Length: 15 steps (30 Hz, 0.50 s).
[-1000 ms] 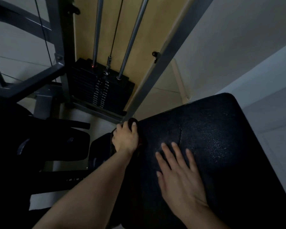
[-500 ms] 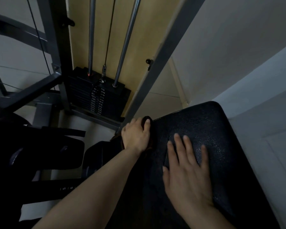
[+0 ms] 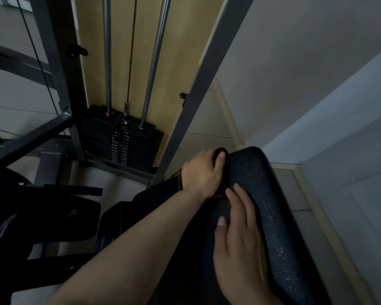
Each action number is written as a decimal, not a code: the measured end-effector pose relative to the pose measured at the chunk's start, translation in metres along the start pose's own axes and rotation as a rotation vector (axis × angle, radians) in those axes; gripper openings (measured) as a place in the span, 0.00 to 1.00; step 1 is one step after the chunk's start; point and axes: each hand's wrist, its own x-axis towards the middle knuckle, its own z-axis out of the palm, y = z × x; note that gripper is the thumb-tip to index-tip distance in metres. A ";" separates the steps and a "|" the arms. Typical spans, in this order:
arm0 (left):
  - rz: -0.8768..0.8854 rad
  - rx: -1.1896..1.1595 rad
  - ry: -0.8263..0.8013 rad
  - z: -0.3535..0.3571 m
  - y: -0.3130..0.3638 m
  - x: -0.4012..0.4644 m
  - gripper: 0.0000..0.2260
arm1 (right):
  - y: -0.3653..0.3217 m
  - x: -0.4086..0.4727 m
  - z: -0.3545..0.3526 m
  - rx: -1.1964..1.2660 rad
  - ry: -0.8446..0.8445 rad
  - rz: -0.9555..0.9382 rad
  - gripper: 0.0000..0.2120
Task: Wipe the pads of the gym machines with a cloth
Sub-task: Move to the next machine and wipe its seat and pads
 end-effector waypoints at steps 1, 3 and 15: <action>0.017 -0.003 -0.007 0.000 0.007 0.002 0.19 | 0.000 -0.001 -0.003 0.007 0.033 0.000 0.23; 0.072 -0.002 -0.008 0.001 0.021 0.005 0.21 | 0.002 -0.003 -0.008 0.007 0.086 -0.006 0.24; 0.549 0.039 -0.024 0.010 0.067 -0.001 0.21 | 0.005 -0.004 -0.038 0.234 0.303 -0.019 0.25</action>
